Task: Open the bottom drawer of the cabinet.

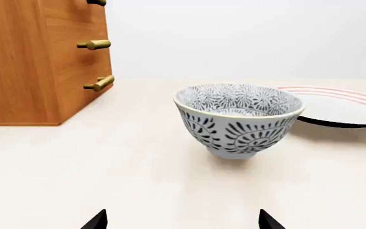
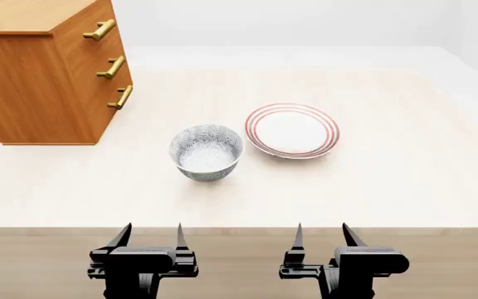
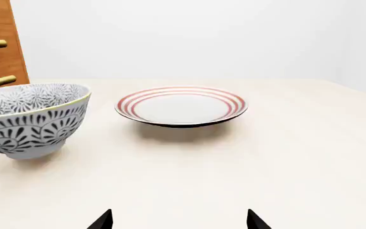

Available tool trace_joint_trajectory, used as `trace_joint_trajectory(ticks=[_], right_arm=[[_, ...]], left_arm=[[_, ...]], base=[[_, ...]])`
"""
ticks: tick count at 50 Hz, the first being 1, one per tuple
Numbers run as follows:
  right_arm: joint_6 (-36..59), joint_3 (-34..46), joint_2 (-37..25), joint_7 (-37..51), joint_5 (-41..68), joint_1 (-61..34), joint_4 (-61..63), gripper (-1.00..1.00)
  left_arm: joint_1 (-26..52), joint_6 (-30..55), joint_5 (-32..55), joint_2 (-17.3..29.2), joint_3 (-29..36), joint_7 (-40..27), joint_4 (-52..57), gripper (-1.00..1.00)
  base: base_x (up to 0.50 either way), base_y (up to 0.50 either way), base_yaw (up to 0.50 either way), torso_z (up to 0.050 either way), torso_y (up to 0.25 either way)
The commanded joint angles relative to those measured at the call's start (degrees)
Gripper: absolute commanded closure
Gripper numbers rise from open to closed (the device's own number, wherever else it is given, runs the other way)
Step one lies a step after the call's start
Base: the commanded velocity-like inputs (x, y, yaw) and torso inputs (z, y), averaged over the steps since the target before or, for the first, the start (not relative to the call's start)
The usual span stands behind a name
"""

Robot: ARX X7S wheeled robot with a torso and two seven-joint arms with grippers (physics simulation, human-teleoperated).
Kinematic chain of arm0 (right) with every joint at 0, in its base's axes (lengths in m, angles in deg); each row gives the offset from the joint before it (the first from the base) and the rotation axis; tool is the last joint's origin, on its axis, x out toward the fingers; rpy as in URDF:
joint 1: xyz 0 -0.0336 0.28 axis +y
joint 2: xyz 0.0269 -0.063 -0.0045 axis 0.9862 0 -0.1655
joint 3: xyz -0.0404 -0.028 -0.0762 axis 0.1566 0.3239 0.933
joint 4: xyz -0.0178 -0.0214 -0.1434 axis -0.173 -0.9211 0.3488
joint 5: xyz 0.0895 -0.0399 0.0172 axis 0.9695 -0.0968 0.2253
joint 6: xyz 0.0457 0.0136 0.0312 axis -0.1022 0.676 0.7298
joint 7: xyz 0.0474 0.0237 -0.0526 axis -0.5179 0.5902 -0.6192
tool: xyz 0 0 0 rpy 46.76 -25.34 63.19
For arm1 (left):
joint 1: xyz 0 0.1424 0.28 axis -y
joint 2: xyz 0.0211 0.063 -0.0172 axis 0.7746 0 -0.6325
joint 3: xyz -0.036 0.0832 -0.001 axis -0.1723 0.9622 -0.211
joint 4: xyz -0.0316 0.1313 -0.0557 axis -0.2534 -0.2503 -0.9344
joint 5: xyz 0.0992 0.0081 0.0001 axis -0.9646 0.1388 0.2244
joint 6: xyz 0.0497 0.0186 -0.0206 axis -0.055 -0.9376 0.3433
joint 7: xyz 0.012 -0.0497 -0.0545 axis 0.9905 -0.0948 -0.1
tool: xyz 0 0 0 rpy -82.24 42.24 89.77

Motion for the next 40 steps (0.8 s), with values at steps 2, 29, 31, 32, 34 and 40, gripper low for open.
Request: trace_joint_trajectory(ticks=[2, 29, 31, 32, 34, 40], right_arm=[[-2.41, 2.09, -1.35, -0.26, 1.54, 0.81, -0.8, -1.0], [3.29, 5.27, -4.18, 4.56, 4.24, -0.08, 1.46, -1.0], [12.23, 5.73, -5.09, 4.9, 4.41, -1.24, 8.1, -1.0], [15.12, 5.99, -5.5, 4.97, 4.42, -1.64, 10.9, -1.0], [23.55, 5.73, -6.63, 4.38, 6.27, -3.29, 21.05, -1.0], [28.11, 5.2, -7.59, 5.38, 6.7, -4.7, 29.3, -1.0]], left_arm=[[-0.27, -0.01, 1.12, 1.25, 1.53, -1.1, 0.22, -1.0], [0.78, 3.51, 3.84, 4.72, 5.2, -3.73, 0.67, -1.0], [1.55, 10.04, 4.04, 5.46, 5.73, -3.72, 5.78, -1.0], [1.9, 12.66, 4.35, 5.75, 5.78, -3.72, 8.08, -1.0], [3.87, 21.25, 5.36, 6.7, 5.55, -3.78, 15.92, -1.0], [5.45, 27.74, 6.97, 7.95, 5.28, -3.68, 25.18, -1.0]], base=[[0.0, 0.0, 0.0, 0.0, 0.0], [0.0, 0.24, 0.0, 0.0, 0.0], [0.0, 0.0, 0.0, 0.0, 0.0], [0.0, 0.0, 0.0, 0.0, 0.0], [0.0, 0.0, 0.0, 0.0, 0.0], [0.24, 0.0, 0.0, 0.0, 0.0]])
